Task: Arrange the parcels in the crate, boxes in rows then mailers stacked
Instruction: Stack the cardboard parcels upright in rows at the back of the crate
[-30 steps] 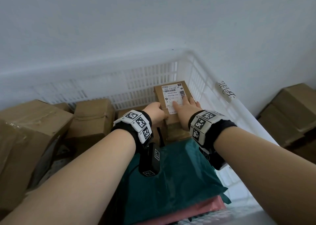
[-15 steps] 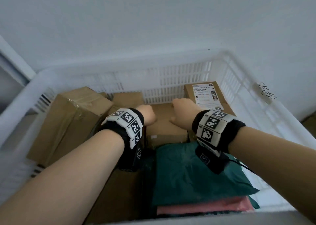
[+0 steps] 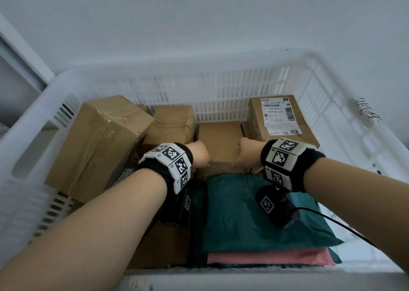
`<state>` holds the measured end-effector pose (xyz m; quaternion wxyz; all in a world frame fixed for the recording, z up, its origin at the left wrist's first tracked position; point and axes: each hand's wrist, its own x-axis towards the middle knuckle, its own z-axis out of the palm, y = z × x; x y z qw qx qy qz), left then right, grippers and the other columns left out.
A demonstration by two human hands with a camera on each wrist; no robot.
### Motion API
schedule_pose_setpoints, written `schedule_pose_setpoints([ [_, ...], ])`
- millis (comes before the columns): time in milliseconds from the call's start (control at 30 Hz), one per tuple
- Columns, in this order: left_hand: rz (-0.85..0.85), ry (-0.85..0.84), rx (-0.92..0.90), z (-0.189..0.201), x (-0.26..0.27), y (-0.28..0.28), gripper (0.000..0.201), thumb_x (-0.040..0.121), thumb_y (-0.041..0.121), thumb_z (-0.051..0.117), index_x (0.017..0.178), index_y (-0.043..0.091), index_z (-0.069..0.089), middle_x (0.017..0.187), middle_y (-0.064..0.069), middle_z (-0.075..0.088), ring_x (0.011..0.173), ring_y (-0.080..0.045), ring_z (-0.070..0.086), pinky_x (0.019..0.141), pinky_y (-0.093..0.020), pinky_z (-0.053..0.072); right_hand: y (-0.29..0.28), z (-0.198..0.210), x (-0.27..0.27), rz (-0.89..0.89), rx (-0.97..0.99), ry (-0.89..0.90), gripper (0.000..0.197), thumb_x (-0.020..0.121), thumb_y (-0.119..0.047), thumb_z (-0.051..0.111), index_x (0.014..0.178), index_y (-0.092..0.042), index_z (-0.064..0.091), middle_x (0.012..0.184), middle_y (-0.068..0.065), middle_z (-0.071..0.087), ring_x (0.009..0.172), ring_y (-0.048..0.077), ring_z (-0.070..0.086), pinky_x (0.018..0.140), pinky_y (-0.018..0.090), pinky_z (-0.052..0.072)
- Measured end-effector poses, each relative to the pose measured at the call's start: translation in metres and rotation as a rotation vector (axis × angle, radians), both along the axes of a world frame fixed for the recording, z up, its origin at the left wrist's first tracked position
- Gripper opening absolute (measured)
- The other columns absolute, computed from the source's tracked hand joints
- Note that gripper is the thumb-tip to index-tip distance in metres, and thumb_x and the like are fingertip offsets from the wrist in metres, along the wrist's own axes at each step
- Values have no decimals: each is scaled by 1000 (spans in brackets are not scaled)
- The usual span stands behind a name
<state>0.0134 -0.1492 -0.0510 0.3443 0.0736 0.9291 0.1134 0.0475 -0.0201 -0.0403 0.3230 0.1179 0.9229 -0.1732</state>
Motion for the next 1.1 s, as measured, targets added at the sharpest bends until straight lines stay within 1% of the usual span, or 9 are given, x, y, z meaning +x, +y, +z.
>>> schedule_pose_setpoints([
  [100, 62, 34, 61, 11, -1, -1, 40, 98, 15, 44, 133, -3, 44, 125, -18, 59, 92, -21, 52, 74, -28, 42, 2, 6, -3, -37, -68, 57, 58, 88, -19, 64, 136, 2, 39, 109, 13, 62, 75, 21, 59, 62, 27, 50],
  [233, 174, 119, 180, 22, -8, -8, 47, 97, 21, 48, 138, 0, 37, 101, -9, 56, 95, -26, 56, 76, -32, 49, 4, 18, -6, -62, -104, 221, 61, 84, -17, 67, 136, -2, 39, 129, 14, 56, 104, 26, 63, 86, 34, 54],
  [400, 291, 260, 326, 24, -12, -14, 55, 95, 27, 50, 142, 4, 31, 137, -16, 49, 122, -31, 52, 98, -35, 44, 8, 16, -12, -97, -138, 433, 71, 78, -10, 67, 140, -10, 32, 119, 10, 59, 78, 18, 56, 58, 24, 48],
  [467, 315, 292, 398, 27, -11, -14, 58, 96, 24, 49, 146, 6, 26, 147, -13, 40, 132, -28, 43, 105, -31, 36, 11, 15, -12, -90, -159, 448, 82, 74, -11, 72, 144, -12, 28, 116, 11, 58, 81, 19, 57, 61, 26, 46],
  [600, 353, 303, 561, 34, -10, -12, 60, 97, 20, 47, 150, 13, 19, 146, -10, 40, 120, -24, 50, 102, -33, 41, 11, 15, -13, -55, -143, 387, 110, 66, -11, 81, 149, -27, 12, 148, 13, 23, 117, 29, 50, 79, 28, 46],
  [667, 378, 270, 630, 36, -10, -11, 62, 97, 19, 48, 151, 16, 18, 145, -11, 41, 121, -27, 51, 99, -41, 47, 7, 15, -15, -14, -56, 350, 120, 64, -7, 82, 150, -34, 3, 156, 11, -2, 126, 34, 46, 87, 31, 50],
  [733, 384, 256, 665, 38, -10, -9, 63, 96, 19, 49, 151, 17, 18, 148, -11, 37, 128, -28, 46, 102, -45, 46, 4, 13, -19, 55, 66, 367, 123, 61, -5, 84, 148, -39, 4, 157, 7, -12, 128, 38, 43, 94, 41, 51],
  [867, 376, 261, 682, 36, -11, -9, 63, 95, 19, 51, 150, 16, 21, 149, -11, 36, 133, -27, 43, 109, -45, 39, 4, 13, -31, 136, 177, 361, 115, 63, -6, 81, 147, -37, 10, 151, 5, 17, 129, 41, 35, 100, 53, 43],
  [1100, 391, 237, 650, 31, -11, -17, 65, 95, 21, 52, 151, 15, 19, 146, -12, 41, 130, -25, 45, 110, -41, 39, 6, 34, -61, 291, 219, 136, 102, 66, -23, 81, 149, -32, 22, 149, 7, 32, 132, 30, 40, 102, 41, 45],
])
